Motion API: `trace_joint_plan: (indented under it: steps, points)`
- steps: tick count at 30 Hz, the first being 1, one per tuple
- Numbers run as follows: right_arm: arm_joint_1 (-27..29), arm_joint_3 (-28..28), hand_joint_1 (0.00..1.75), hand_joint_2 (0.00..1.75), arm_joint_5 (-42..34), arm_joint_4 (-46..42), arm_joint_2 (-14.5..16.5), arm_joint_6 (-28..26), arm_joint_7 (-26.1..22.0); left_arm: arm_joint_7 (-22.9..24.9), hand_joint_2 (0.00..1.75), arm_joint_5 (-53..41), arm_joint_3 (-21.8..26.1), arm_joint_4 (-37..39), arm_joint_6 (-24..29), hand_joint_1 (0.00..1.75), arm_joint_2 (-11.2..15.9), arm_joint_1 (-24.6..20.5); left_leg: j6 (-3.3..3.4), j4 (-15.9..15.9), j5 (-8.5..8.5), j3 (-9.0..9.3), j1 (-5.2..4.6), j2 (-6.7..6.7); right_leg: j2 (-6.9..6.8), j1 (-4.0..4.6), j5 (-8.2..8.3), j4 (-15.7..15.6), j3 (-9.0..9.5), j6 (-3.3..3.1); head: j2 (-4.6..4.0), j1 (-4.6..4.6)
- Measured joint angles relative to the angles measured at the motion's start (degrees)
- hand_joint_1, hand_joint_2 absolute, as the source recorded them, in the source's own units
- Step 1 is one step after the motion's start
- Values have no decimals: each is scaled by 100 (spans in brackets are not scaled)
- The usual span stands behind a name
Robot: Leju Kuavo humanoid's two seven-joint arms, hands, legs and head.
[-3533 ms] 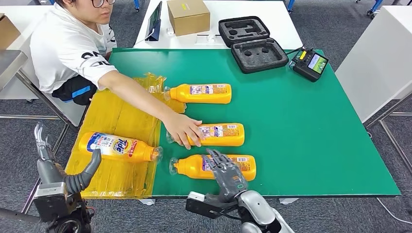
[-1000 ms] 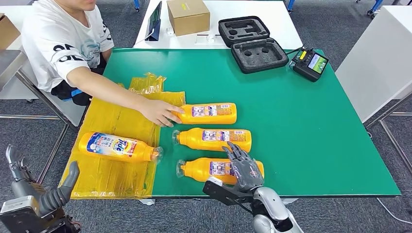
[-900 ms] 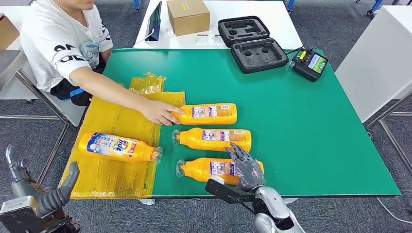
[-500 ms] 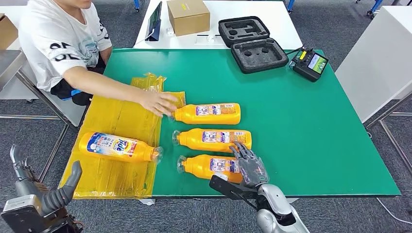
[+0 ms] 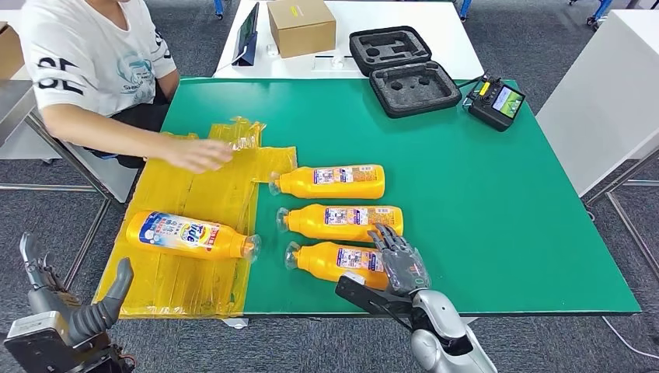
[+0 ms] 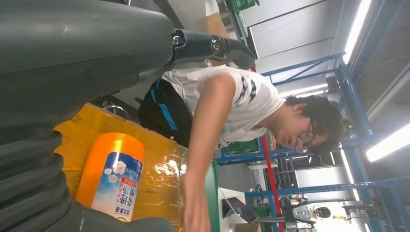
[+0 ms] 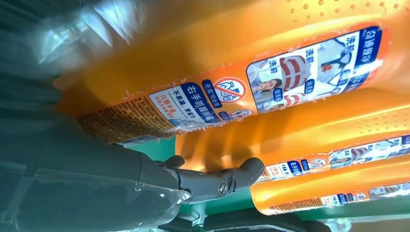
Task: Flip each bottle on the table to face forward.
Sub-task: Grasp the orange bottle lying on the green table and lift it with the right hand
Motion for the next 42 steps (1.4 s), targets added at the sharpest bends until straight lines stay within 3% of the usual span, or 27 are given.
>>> trace_joint_plan:
  steps: [9, 10, 13, 14, 17, 24, 42]
  points:
    - [-150, 0, 3, 175, 6, 192, 0, 5, 32, 0, 175, 14, 0, 13, -9, 0, -51, 0, 1, 0, 1, 5, 0, 0, 0, 0, 0, 0, 6, 0, 0, 1]
    - [-156, 0, 19, 175, 1, 200, 0, 14, 32, 0, 175, 17, 1, 13, -13, 0, -52, 0, 1, 0, 1, 6, 0, 0, 0, 0, 0, 0, 7, 0, 0, 0]
    - [-187, 2, 121, 175, -39, 226, 1, 50, 32, 0, 175, 31, 6, 13, -20, 0, -58, 0, 1, 0, 1, 9, 0, 0, 0, 0, 0, 0, 9, 0, 0, 0]
    - [-202, 4, 141, 175, -56, 239, 2, 60, 31, 0, 175, 36, 9, 13, -25, 0, -62, 0, 1, 0, 1, 10, 0, 0, 0, 0, 0, 0, 10, 0, 0, 0]
    - [-238, 15, 143, 175, -86, 278, 6, 86, 2, 0, 175, 69, 21, 13, -57, 0, -76, 1, 1, 0, 1, 12, 0, 0, 0, 0, 0, 0, 12, 0, 0, 0]
    - [-288, 85, 173, 175, -203, 326, 15, 191, -255, 0, 175, 84, 38, 15, -119, 0, -113, 4, 1, 0, 1, 15, 0, 0, 0, 1, 0, 0, 15, 0, 0, 1]
    - [-590, 586, 174, 175, -419, 643, 111, 359, -267, 0, 175, 161, 64, 34, -72, 0, -119, 22, -4, -1, -4, 41, 4, 5, 5, 2, -1, -1, 34, -2, 0, 2]
